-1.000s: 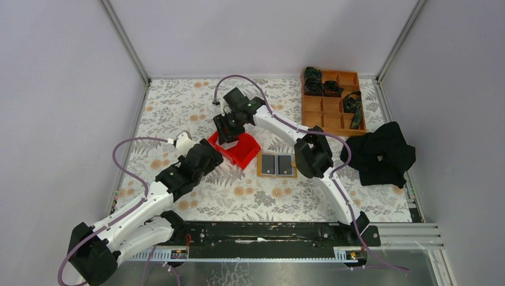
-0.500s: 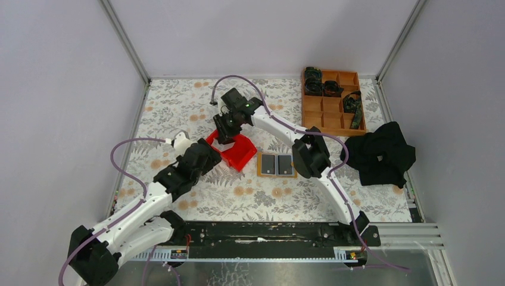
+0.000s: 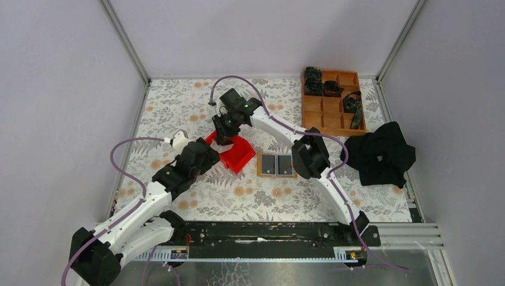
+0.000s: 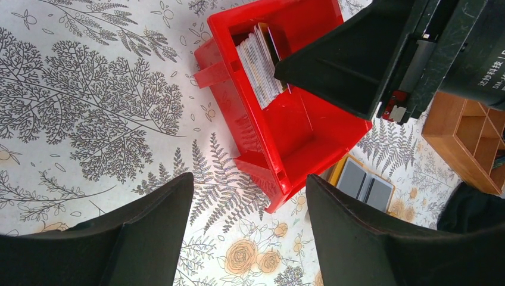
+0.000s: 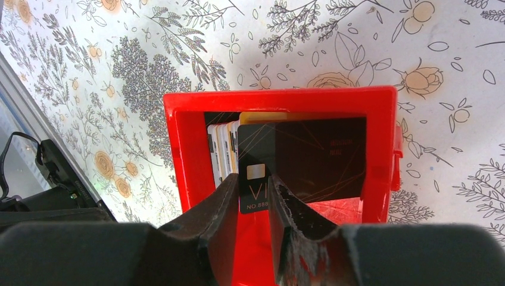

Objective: Put the credit cards into the card holder
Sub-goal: Pick up the credit card from the storage box.

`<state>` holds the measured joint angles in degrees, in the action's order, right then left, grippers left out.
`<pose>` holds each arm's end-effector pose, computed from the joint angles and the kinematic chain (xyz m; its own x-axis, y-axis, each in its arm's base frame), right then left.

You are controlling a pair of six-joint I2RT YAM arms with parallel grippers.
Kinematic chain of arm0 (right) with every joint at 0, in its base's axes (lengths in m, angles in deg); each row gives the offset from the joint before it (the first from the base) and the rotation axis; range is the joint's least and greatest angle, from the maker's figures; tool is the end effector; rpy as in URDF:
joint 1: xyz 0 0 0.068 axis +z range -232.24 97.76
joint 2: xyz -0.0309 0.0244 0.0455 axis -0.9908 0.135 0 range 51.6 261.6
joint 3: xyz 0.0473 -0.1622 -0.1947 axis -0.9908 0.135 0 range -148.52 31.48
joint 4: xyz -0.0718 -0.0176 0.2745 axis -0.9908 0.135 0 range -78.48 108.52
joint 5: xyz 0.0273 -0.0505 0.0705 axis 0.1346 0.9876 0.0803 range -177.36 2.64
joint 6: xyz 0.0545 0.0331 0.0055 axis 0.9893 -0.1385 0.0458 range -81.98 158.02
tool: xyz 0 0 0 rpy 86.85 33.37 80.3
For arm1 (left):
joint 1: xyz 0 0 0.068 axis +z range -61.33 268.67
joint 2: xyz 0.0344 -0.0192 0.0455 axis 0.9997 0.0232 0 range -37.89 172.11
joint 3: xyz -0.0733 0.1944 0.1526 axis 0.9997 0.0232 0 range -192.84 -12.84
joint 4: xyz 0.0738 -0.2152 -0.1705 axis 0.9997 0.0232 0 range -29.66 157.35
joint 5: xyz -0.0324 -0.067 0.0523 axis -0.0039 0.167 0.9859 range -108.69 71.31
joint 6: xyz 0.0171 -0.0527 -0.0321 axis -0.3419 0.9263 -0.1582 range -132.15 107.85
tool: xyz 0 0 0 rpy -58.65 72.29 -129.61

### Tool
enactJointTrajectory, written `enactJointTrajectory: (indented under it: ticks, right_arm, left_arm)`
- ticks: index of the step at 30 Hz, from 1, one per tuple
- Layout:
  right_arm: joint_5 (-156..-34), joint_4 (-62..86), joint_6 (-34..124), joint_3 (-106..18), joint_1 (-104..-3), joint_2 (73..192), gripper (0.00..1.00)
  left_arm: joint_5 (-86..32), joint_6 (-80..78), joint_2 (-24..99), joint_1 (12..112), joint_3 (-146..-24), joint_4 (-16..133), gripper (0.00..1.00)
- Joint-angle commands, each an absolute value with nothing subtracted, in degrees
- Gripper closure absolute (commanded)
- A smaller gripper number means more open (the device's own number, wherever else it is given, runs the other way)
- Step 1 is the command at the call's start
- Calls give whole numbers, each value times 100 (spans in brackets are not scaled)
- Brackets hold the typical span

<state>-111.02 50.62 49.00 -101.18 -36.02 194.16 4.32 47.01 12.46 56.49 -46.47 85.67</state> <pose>0.3808 0.4262 0.1873 -0.6732 -0.4504 -0.5864 -0.7286 0.5393 0.4222 0.2012 -0.1037 0.2046 -0.5006 -0.6187 -0.6055 -0.3613 0.7849 -0.5034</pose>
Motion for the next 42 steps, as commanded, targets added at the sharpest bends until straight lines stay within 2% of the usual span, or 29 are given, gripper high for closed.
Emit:
enactJointTrajectory:
  ticks: [1, 34, 42]
  right_arm:
    - [-11155, 5201, 4915, -10378, -3505, 19316, 70]
    - [-10419, 5163, 4680, -9929, -3846, 18755, 73]
    - [-9891, 5280, 4442, -9923, -3861, 18747, 73]
  left_arm:
    - [300, 4555, 1247, 5725, -4582, 8329, 23]
    - [285, 4824, 1315, 5746, -4562, 8252, 23]
    - [303, 4841, 1387, 5747, -4562, 8185, 23]
